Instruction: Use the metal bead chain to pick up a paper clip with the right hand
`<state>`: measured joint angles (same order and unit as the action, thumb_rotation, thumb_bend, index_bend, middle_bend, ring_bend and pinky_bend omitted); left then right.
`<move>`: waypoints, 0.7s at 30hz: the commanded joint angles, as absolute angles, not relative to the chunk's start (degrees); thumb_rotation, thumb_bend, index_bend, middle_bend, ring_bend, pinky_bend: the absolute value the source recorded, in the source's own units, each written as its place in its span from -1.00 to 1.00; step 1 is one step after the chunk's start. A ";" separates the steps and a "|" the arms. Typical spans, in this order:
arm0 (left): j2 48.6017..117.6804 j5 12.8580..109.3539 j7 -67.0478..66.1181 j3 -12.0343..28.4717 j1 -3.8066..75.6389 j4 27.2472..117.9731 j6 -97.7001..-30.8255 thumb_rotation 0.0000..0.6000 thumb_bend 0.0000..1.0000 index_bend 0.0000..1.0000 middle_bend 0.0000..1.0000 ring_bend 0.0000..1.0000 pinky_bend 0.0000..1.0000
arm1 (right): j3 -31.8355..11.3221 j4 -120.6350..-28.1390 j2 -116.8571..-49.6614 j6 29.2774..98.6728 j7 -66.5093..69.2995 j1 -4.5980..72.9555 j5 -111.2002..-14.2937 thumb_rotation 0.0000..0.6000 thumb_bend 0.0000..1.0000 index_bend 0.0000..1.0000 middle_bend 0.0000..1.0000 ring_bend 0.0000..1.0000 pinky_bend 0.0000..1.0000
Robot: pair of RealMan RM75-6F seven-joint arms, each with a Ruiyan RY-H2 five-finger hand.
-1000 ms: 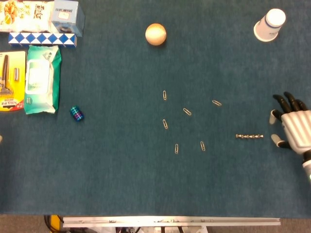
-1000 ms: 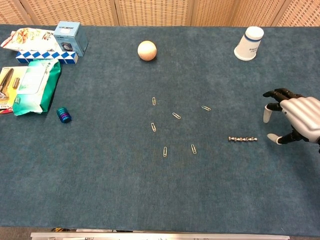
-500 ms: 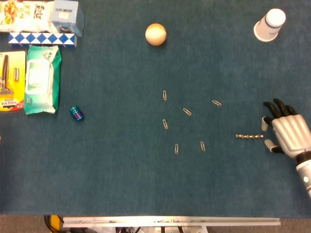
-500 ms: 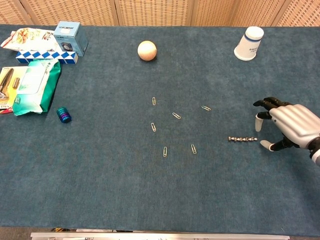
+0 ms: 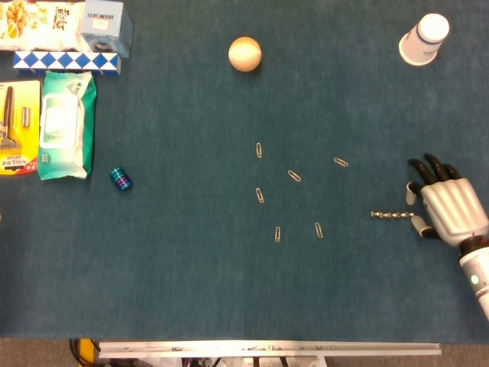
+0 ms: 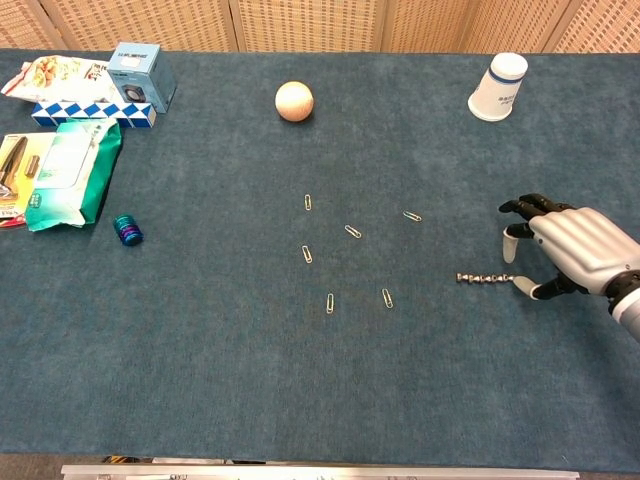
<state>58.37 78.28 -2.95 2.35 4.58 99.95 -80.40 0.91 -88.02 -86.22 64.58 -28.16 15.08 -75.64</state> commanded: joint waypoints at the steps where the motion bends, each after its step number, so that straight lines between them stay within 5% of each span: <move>1: 58.30 78.25 -2.81 2.38 4.56 99.94 -80.40 1.00 -0.82 -0.10 -0.32 -0.32 -0.15 | 0.91 -88.09 -86.41 64.42 -28.53 15.27 -75.41 1.00 -0.46 0.03 -0.72 -0.94 -0.63; 21: 58.00 78.21 -2.11 2.50 4.43 99.86 -80.52 1.00 -0.82 -0.10 -0.32 -0.32 -0.15 | 1.08 -87.63 -87.51 63.38 -30.67 16.35 -73.07 1.00 -0.46 0.03 -0.72 -0.94 -0.63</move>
